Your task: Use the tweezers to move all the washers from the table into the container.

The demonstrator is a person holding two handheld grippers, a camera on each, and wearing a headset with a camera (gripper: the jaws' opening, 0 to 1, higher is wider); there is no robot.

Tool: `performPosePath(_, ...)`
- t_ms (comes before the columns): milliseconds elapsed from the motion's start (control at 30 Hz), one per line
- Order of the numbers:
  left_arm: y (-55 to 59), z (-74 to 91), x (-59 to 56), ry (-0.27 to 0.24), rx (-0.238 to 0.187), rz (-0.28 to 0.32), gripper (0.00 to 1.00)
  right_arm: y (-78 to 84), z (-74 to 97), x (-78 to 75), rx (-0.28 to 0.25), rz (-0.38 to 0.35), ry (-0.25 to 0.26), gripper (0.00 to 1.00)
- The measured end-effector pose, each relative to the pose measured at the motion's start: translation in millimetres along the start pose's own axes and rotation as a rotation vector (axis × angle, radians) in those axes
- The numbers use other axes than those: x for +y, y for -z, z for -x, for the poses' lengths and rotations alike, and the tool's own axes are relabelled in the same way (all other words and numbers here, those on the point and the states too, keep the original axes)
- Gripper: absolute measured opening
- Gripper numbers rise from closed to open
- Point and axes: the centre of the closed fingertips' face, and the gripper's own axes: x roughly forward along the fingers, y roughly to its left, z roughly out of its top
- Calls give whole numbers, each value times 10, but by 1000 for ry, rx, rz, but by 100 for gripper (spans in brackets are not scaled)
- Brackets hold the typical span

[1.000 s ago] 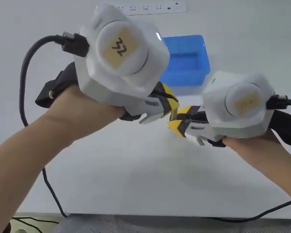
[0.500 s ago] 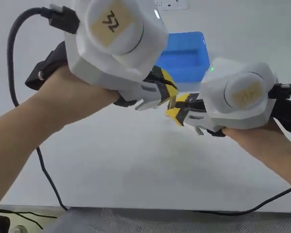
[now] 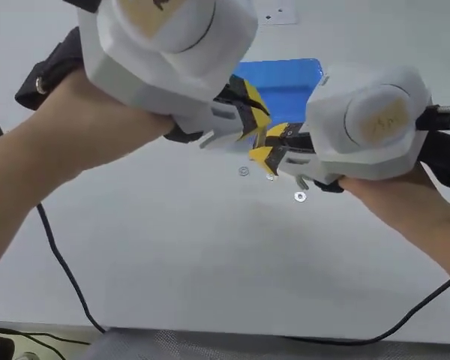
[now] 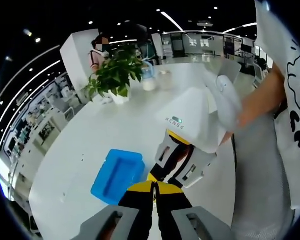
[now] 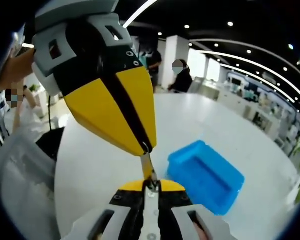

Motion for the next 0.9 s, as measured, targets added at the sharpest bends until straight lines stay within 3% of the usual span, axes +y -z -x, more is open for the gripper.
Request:
performPosePath(533, -36, -4, 428, -72, -8, -58, 0, -260, -194, -392, -38, 56, 47, 5)
performPosePath(900, 130, -160, 777, -104, -30, 9, 0, -217, -452, -662, -31, 52, 68, 5)
